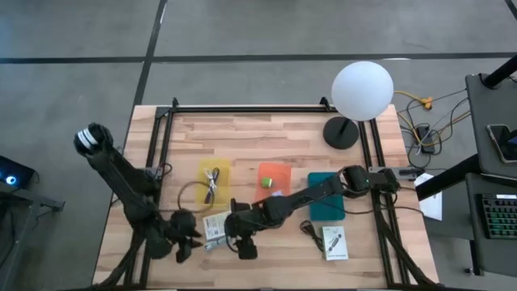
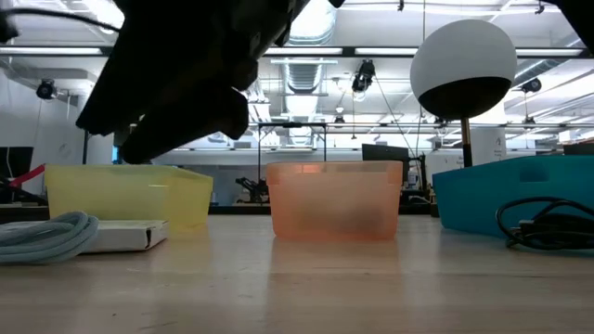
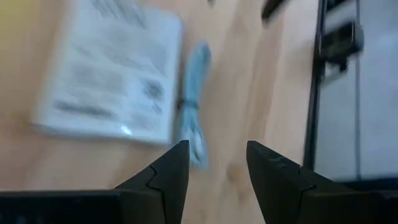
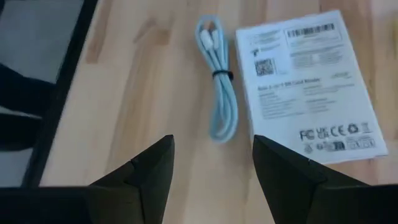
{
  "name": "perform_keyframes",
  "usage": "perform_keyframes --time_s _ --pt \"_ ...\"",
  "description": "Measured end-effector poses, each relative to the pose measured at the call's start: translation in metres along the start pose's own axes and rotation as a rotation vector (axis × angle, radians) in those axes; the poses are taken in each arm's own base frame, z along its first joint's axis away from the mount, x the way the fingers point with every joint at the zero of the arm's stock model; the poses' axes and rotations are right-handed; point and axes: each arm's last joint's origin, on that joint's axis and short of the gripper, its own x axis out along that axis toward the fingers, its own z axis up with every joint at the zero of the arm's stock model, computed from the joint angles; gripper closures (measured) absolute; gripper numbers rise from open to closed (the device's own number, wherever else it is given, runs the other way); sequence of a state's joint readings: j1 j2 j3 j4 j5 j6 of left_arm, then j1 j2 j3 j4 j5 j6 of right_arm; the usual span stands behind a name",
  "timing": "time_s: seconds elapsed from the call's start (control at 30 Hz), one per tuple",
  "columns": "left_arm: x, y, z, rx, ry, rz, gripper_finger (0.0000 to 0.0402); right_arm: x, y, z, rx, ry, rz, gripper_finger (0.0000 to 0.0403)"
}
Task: Pick and place items into bin
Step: Put the light blue charger cable into the yellow bin
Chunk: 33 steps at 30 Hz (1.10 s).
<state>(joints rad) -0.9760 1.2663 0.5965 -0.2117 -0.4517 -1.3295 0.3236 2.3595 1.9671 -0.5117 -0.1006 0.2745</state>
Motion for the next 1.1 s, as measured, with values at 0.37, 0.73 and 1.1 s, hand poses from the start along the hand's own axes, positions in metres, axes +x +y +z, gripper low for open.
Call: perform_keyframes --time_s 0.37,0.73,1.1 --pt "0.039 -0.026 -0.015 0.029 0.087 0.050 0.0256 0.011 0.027 -0.017 -0.031 0.036 0.025 0.0199" --pt "0.049 -0.032 -0.004 0.286 -0.029 0.145 0.0256 0.020 0.029 -0.030 -0.031 0.027 -0.098 0.0199" --pt "0.073 -0.017 0.006 0.332 0.092 0.198 0.0256 0.012 0.034 -0.016 0.003 -0.033 -0.105 0.0199"
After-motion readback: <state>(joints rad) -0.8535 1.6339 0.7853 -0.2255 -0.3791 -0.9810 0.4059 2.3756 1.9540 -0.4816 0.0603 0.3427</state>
